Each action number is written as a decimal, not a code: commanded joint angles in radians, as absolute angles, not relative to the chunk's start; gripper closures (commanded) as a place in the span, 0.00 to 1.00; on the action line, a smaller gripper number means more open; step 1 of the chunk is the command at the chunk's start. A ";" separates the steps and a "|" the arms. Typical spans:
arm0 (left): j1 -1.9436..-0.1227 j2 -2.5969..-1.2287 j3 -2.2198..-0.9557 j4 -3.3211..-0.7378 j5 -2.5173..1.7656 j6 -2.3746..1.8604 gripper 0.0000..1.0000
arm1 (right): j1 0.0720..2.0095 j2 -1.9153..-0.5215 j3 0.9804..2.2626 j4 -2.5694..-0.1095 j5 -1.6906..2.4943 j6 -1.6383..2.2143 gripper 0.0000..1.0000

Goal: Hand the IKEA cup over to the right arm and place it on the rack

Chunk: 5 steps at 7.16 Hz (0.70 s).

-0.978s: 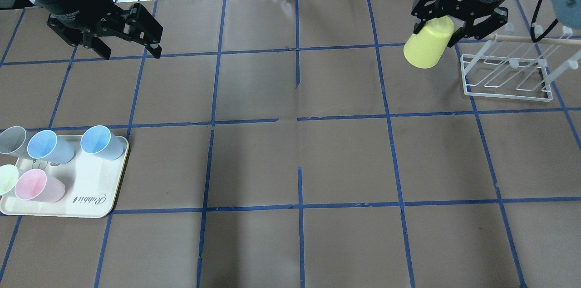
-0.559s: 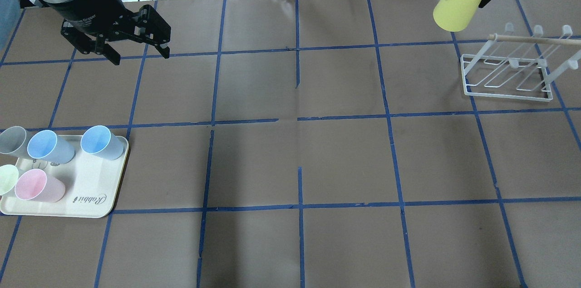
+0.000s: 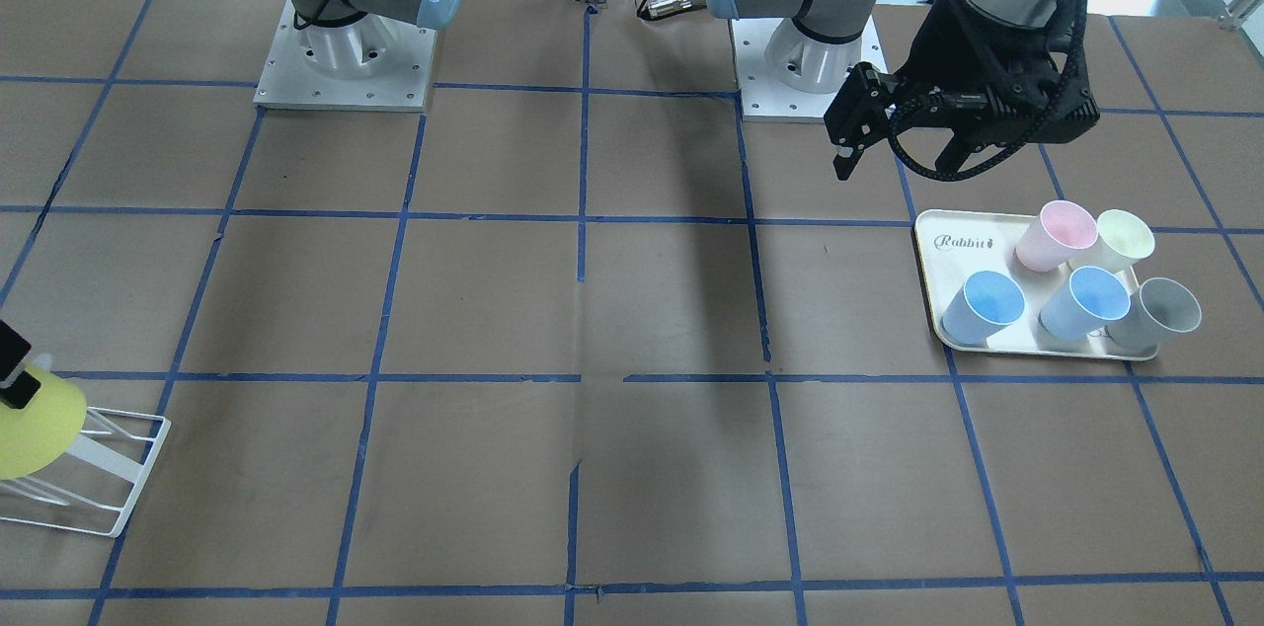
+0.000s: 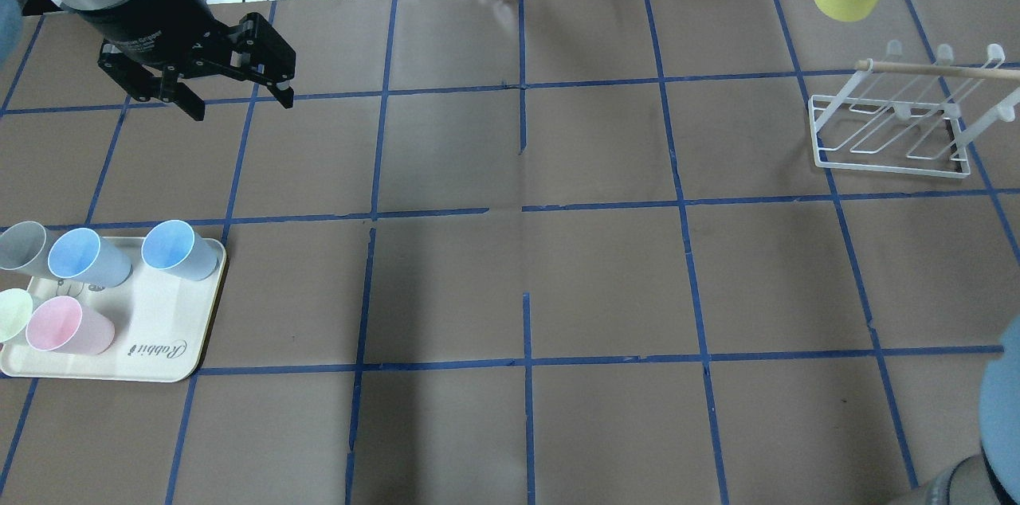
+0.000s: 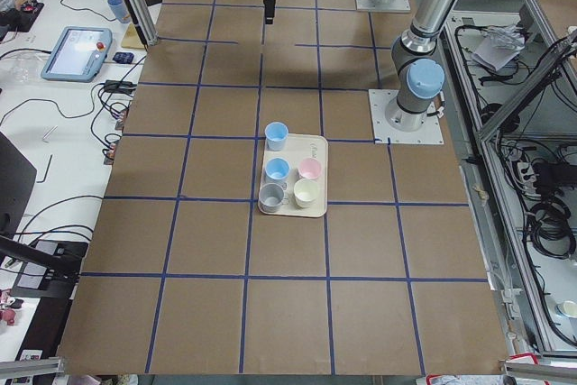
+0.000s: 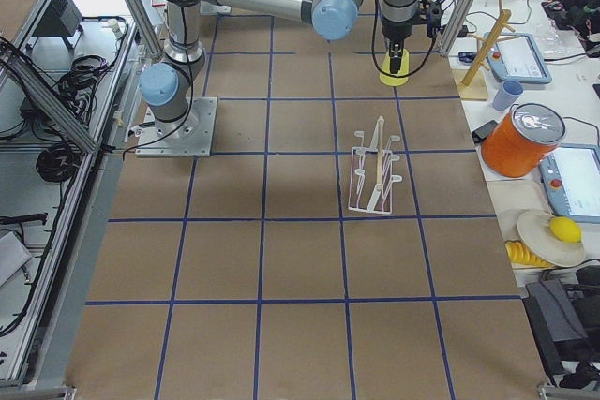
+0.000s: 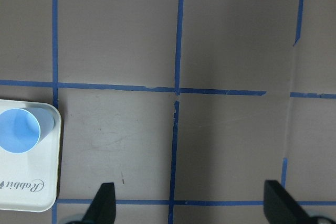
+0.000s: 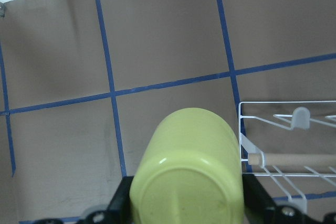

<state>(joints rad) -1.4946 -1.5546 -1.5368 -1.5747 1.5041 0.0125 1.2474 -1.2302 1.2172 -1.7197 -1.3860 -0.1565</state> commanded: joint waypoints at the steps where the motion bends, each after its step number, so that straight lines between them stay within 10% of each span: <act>1: -1.496 -1.552 -1.539 -1.574 1.493 0.012 0.00 | 1.227 -1.154 1.151 -1.723 -1.390 -0.181 0.98; 5: -1.496 -1.552 -1.537 -1.572 1.491 0.011 0.00 | 1.140 -1.052 1.106 -1.726 -1.376 -0.330 0.98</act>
